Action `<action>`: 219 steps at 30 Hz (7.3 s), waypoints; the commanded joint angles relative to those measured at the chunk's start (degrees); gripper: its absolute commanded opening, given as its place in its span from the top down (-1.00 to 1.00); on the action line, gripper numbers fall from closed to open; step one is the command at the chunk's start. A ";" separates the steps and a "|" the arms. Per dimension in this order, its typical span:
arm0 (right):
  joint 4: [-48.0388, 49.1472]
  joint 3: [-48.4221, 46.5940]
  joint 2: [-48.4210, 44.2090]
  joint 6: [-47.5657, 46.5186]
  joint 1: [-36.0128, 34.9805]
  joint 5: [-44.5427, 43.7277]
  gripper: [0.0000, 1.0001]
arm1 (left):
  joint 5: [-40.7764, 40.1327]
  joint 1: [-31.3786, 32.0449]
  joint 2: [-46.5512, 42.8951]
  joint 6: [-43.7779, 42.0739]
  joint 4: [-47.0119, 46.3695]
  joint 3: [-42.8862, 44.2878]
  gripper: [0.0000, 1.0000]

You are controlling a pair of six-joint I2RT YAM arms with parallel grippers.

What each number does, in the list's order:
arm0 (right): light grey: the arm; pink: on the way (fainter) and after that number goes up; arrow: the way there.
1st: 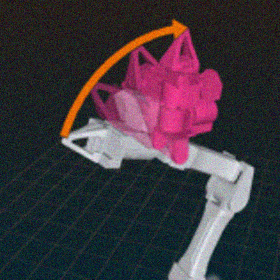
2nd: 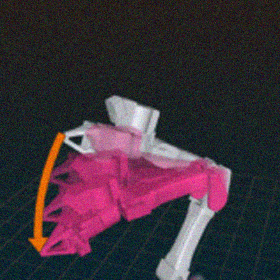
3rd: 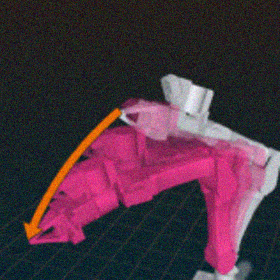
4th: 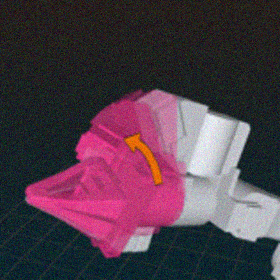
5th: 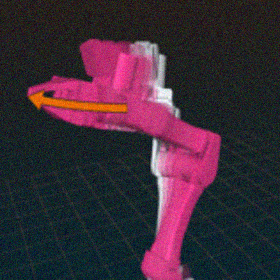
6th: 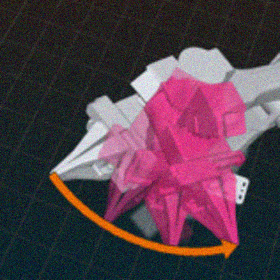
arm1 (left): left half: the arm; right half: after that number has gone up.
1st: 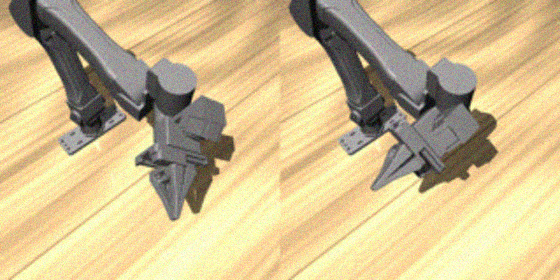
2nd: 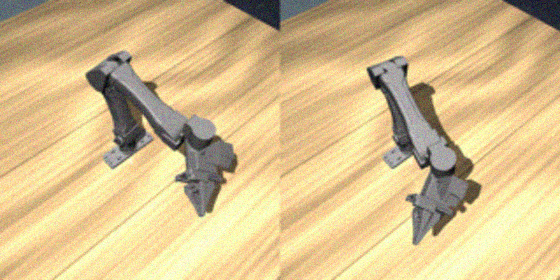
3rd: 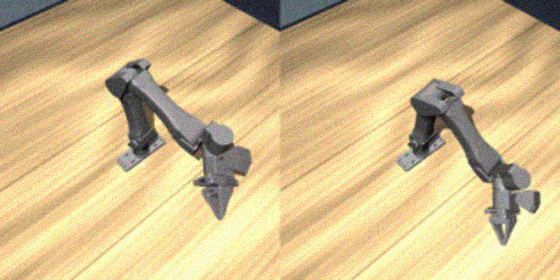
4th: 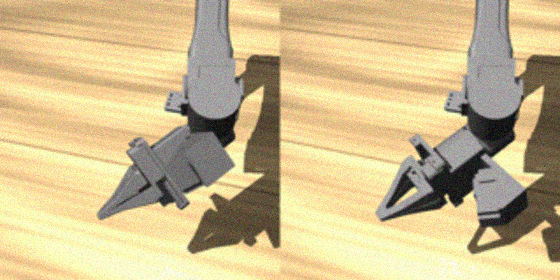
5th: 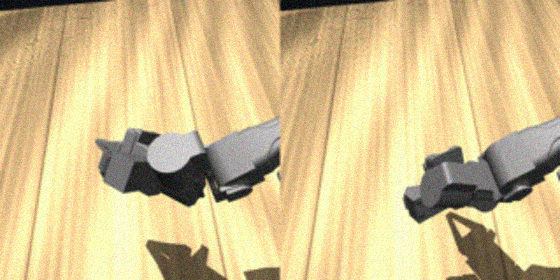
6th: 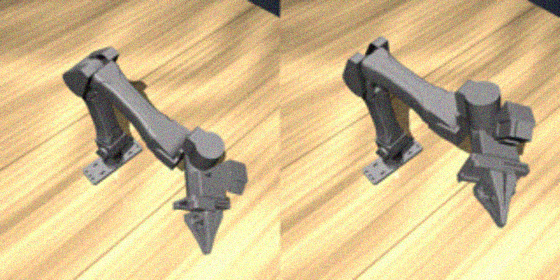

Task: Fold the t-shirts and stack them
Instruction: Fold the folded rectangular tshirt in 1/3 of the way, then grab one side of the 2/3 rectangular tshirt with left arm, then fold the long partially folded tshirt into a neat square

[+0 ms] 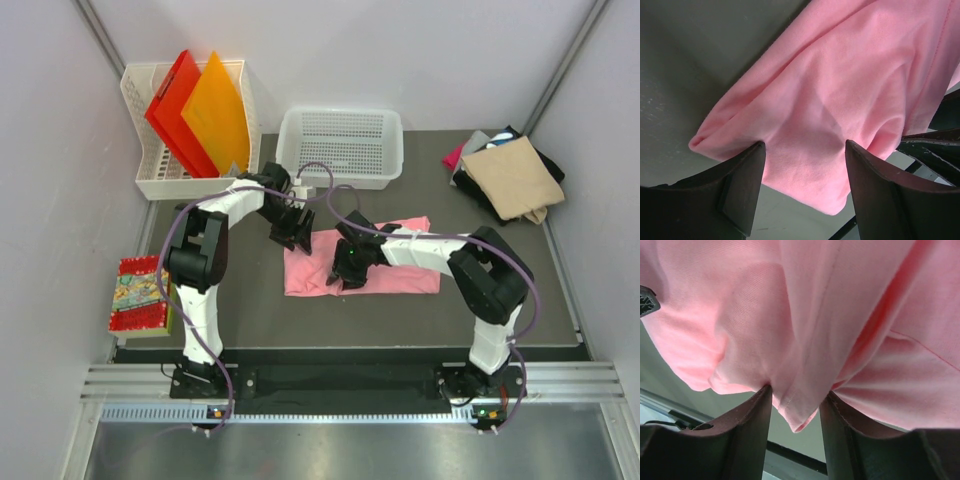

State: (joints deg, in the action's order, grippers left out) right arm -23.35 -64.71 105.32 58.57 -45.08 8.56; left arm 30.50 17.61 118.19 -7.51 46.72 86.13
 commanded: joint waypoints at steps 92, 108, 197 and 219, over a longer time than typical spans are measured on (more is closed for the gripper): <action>-35.27 -25.47 -15.67 -20.16 18.18 4.19 -0.19 | 2.28 -7.05 -4.71 -0.39 2.30 -10.37 1.00; -32.28 -17.12 -19.97 -21.83 20.38 6.38 -0.18 | -11.17 -23.41 -21.16 -20.36 23.85 -4.58 1.00; -7.06 -11.32 2.17 -12.25 10.63 26.86 -0.21 | 8.78 3.75 -9.03 1.35 9.01 7.21 -0.98; -20.23 -15.70 2.09 -24.80 13.43 26.16 -0.31 | 6.41 3.23 -8.86 0.48 11.19 11.60 -0.98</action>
State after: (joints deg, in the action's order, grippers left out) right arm -36.40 -71.59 110.52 40.93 -34.89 36.32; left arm 36.38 21.08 110.56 -5.67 56.88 93.54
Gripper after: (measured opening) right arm 0.632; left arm 0.991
